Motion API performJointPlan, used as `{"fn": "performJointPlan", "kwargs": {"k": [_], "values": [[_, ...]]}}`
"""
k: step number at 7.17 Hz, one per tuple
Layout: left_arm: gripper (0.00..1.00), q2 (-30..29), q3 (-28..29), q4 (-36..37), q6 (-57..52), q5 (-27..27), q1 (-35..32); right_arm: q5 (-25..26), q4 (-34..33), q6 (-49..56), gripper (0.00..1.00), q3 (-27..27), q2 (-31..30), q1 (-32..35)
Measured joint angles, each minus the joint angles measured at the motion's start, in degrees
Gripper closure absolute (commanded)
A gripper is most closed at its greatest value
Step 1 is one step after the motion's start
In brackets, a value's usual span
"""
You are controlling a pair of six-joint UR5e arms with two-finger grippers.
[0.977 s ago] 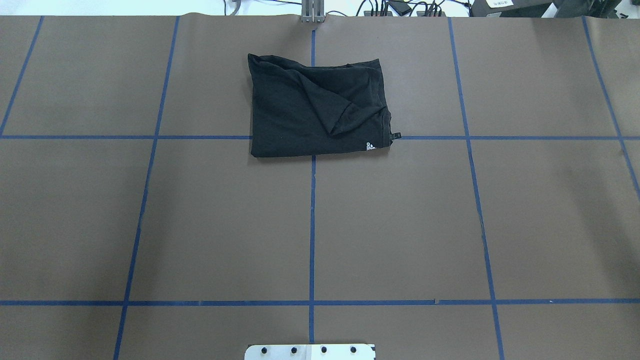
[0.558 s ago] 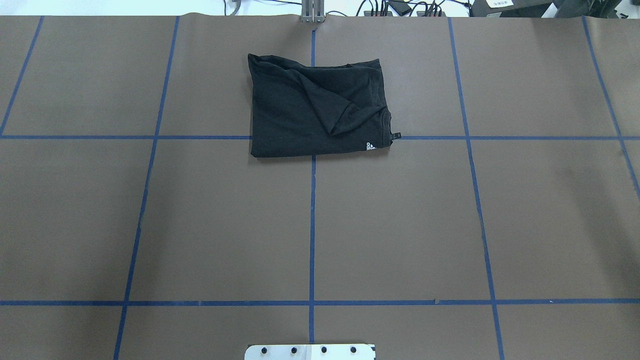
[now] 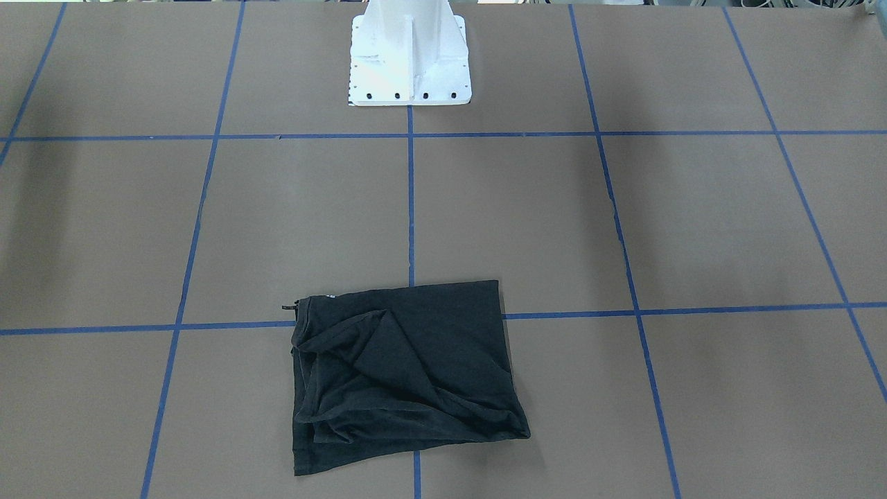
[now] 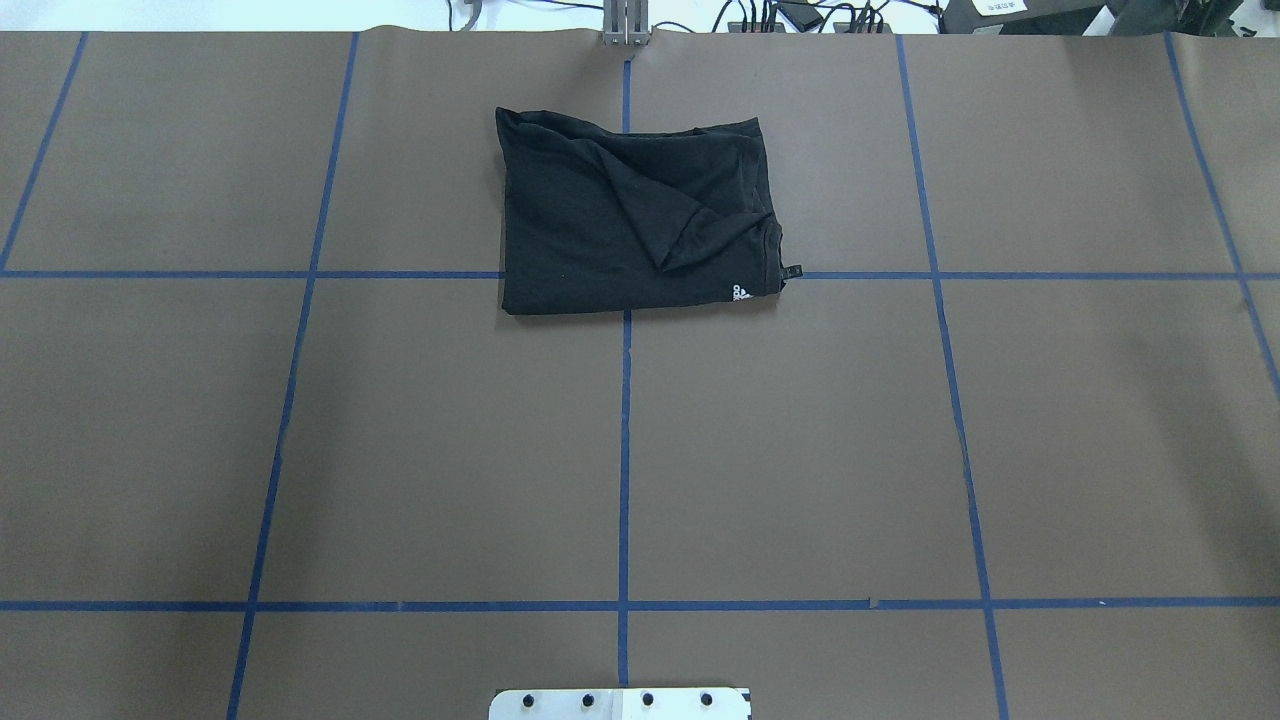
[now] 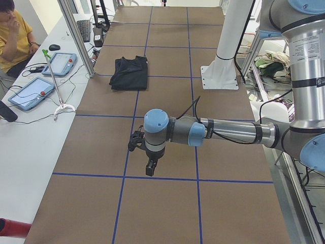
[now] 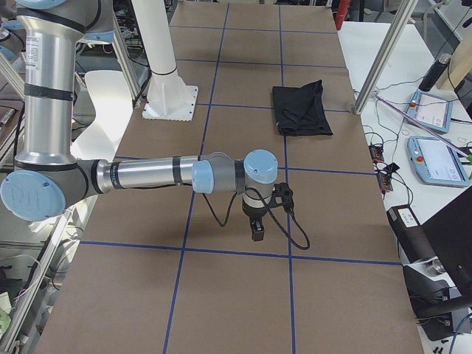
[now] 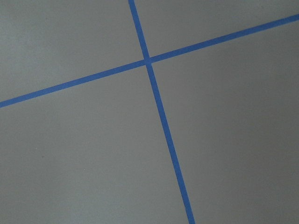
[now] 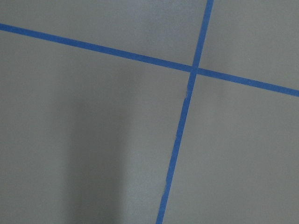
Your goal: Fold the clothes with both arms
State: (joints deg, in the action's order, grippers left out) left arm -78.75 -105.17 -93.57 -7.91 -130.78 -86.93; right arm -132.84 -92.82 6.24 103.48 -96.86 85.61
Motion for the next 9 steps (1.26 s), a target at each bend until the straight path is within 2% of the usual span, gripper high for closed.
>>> {"fn": "performJointPlan", "kwargs": {"k": [9], "values": [[0.0,-0.02,0.92,-0.12,-0.08,-0.08,0.09,-0.14,-0.08,-0.25,0.0,0.04,0.0,0.0]]}}
